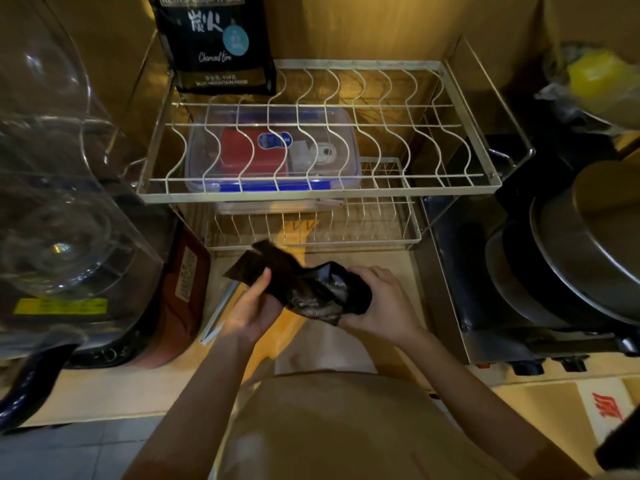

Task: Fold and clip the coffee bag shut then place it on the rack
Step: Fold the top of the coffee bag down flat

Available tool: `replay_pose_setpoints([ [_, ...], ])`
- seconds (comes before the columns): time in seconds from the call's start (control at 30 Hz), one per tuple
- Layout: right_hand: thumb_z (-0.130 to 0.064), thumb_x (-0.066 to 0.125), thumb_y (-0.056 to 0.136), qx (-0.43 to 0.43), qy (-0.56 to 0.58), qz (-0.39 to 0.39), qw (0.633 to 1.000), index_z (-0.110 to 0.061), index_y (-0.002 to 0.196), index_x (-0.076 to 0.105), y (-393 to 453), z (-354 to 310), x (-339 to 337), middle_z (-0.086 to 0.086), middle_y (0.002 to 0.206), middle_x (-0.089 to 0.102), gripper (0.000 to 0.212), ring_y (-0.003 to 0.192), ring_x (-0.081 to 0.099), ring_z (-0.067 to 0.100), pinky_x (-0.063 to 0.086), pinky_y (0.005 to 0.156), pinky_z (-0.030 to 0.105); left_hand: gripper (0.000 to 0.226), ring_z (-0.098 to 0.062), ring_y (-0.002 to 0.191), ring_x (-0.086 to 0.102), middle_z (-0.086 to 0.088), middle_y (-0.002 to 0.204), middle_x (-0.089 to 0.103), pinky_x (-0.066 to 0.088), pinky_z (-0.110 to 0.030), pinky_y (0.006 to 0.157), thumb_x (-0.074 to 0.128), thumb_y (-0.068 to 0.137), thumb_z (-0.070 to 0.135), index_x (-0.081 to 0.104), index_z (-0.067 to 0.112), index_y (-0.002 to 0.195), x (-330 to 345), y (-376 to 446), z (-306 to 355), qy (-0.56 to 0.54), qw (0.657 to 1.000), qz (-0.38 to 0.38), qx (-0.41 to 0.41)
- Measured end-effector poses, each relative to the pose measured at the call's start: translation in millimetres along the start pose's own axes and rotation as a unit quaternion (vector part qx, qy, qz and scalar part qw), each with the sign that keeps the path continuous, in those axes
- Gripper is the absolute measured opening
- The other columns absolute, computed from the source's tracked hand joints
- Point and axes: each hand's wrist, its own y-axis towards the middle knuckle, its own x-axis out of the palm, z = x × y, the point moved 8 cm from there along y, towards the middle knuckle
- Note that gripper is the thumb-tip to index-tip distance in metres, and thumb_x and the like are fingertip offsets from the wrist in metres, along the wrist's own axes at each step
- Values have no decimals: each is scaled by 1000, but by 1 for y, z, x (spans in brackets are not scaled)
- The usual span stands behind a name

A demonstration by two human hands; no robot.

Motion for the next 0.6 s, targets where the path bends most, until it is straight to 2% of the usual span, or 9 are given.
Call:
replay_pose_setpoints([
  [0.1, -41, 77, 55, 4, -27, -18, 999, -22, 124, 47, -3, -1, 5, 5, 115, 55, 78, 108, 46, 21, 34, 84, 27, 68, -20, 97, 68, -8, 98, 74, 52, -40, 88, 93, 33, 23, 69, 10, 95, -9, -1, -5, 1, 1000, 17, -2],
  [0.2, -49, 71, 54, 15, -14, -5, 1000, -23, 122, 49, -4, 0, 5, 3, 113, 56, 77, 106, 47, 19, 35, 84, 28, 64, -22, 103, 65, -9, 100, 73, 45, -44, 97, 93, 34, 23, 71, 10, 92, -9, -2, -4, -9, 1000, 18, 3],
  [0.33, -45, 74, 55, 24, -5, -7, 1000, -22, 124, 47, -4, 3, 7, 4, 114, 56, 77, 107, 47, 21, 38, 86, 32, 78, -23, 115, 55, -8, 102, 71, 38, -41, 105, 93, 33, 25, 64, 11, 104, -6, -1, 1, 2, 999, 41, 23],
  [0.43, -44, 78, 56, 36, 6, -31, 999, -21, 125, 45, -2, 5, 10, 4, 118, 54, 80, 110, 46, 21, 40, 90, 34, 90, -24, 118, 55, -11, 118, 64, 37, -40, 107, 93, 35, 27, 57, 9, 117, 4, -2, 7, 37, 998, 49, 30],
  [0.53, -43, 80, 56, 35, 39, -9, 999, -17, 126, 44, -3, 5, 6, 4, 122, 55, 82, 113, 47, 21, 39, 91, 32, 100, -21, 115, 57, -8, 114, 66, 43, -37, 102, 92, 34, 27, 51, 7, 123, 16, -4, 15, 47, 997, 43, 54],
  [0.6, -39, 82, 57, 42, 80, 8, 996, -17, 127, 44, -5, 5, 3, 3, 125, 55, 83, 115, 47, 19, 38, 92, 30, 86, -18, 110, 61, -5, 108, 69, 49, -30, 95, 90, 37, 30, 59, 11, 114, 32, -8, 23, 116, 990, 25, 73],
])
